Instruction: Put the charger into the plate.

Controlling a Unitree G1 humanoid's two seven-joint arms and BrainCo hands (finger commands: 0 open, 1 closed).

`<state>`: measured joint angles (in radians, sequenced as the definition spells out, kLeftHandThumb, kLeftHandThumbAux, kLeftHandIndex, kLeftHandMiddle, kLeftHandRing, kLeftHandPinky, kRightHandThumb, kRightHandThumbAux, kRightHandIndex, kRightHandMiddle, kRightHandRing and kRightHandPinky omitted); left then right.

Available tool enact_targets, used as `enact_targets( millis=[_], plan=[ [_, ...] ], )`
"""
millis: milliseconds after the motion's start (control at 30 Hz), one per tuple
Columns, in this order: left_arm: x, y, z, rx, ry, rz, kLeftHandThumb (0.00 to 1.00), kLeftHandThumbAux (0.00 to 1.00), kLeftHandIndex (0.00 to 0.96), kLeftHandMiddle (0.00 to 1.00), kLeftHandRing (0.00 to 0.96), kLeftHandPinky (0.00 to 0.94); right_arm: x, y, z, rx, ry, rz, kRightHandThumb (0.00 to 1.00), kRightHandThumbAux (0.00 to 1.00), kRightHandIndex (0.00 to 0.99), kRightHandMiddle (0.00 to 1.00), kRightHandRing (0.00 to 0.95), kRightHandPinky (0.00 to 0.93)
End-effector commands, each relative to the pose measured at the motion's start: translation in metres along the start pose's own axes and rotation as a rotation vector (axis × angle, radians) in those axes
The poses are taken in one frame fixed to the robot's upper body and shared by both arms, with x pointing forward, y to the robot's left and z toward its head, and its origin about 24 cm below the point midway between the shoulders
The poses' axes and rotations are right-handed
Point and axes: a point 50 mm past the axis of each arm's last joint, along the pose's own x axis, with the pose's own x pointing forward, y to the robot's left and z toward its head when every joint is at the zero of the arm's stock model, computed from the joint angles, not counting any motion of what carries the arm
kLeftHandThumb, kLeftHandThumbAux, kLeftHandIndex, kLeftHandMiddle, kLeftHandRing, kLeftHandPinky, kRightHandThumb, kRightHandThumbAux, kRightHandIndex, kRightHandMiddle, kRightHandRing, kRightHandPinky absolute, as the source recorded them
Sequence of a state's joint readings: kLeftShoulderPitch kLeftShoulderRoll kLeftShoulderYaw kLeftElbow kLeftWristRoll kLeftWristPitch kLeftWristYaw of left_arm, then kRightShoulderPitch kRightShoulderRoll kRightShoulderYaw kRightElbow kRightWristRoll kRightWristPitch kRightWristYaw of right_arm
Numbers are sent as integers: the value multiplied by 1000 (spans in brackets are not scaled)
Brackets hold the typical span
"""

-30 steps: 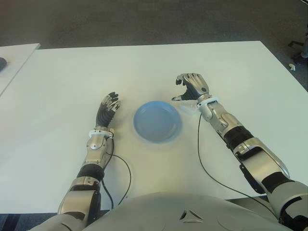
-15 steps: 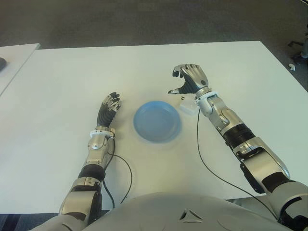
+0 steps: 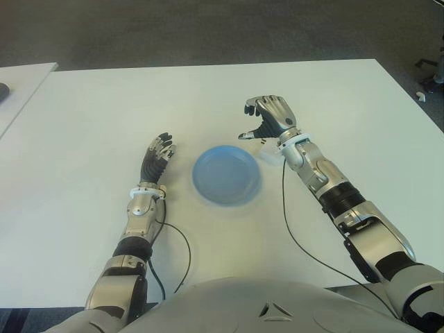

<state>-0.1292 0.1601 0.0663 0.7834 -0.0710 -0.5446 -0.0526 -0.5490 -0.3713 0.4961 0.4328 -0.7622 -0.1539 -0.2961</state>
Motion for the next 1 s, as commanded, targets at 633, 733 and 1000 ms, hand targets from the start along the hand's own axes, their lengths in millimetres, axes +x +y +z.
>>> enact_targets(
  millis=[633, 733, 1000],
  plan=[
    [-77, -27, -87, -74, 503, -62, 52, 518, 176, 191, 175, 185, -41, 20, -51, -90, 144, 295, 351, 181, 6, 7, 6, 7],
    [-77, -26, -87, -69, 503, -64, 50, 517, 172, 190, 173, 179, -46, 22, -55, -99, 178, 317, 341, 148, 1, 2, 2, 2],
    [-76, -24, -86, -70, 505, -66, 46, 523, 168, 195, 175, 176, -61, 31, -65, -112, 275, 360, 337, 110, 0, 0, 0, 0]
  ],
)
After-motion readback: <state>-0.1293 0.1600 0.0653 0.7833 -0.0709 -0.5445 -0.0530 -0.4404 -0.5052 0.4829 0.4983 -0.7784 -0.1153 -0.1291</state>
